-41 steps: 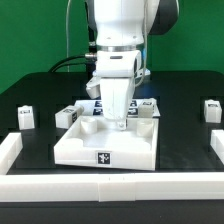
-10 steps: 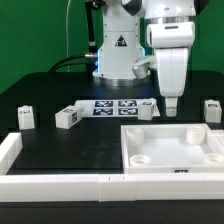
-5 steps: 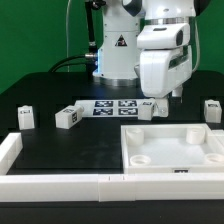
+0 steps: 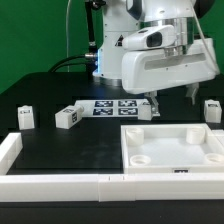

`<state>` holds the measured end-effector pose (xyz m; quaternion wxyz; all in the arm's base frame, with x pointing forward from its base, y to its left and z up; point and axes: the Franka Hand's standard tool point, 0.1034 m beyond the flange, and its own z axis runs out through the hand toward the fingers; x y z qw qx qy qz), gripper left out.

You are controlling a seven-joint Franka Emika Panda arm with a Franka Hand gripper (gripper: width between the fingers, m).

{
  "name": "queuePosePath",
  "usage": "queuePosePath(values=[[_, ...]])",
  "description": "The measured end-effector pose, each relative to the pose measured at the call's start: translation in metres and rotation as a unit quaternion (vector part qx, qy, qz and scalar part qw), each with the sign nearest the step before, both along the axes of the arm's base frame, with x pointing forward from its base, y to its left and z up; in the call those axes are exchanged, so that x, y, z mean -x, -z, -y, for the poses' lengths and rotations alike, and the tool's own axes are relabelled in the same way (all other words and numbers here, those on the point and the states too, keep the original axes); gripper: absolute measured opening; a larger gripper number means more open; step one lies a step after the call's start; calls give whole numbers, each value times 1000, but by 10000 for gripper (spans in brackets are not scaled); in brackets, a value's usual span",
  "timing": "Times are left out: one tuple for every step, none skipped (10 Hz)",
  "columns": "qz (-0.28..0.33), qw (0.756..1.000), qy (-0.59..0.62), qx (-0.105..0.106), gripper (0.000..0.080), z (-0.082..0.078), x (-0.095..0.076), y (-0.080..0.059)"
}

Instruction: Assemble one leg

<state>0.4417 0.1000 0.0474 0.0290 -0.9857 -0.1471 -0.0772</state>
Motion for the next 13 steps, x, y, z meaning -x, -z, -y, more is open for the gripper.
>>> queuePosePath(values=[[-8, 998, 66, -12, 649, -9, 4, 0], [-16, 990, 136, -25, 649, -20, 9, 1], [-23, 980, 196, -36, 649, -30, 13, 1], [-28, 967, 249, -46, 649, -40, 18, 2], [-33, 959, 277, -51, 649, -50, 24, 3], [-38, 939, 336, -62, 649, -61, 30, 4], [-37, 938, 337, -64, 649, -71, 36, 5], [-34, 945, 320, -62, 649, -68, 33, 4], [-49, 944, 320, -57, 649, -63, 33, 6], [-54, 946, 316, -55, 649, -62, 32, 6], [-75, 949, 302, -48, 649, -58, 33, 8], [-116, 952, 282, -40, 649, -51, 33, 10], [-148, 947, 283, -35, 649, -50, 37, 12]])
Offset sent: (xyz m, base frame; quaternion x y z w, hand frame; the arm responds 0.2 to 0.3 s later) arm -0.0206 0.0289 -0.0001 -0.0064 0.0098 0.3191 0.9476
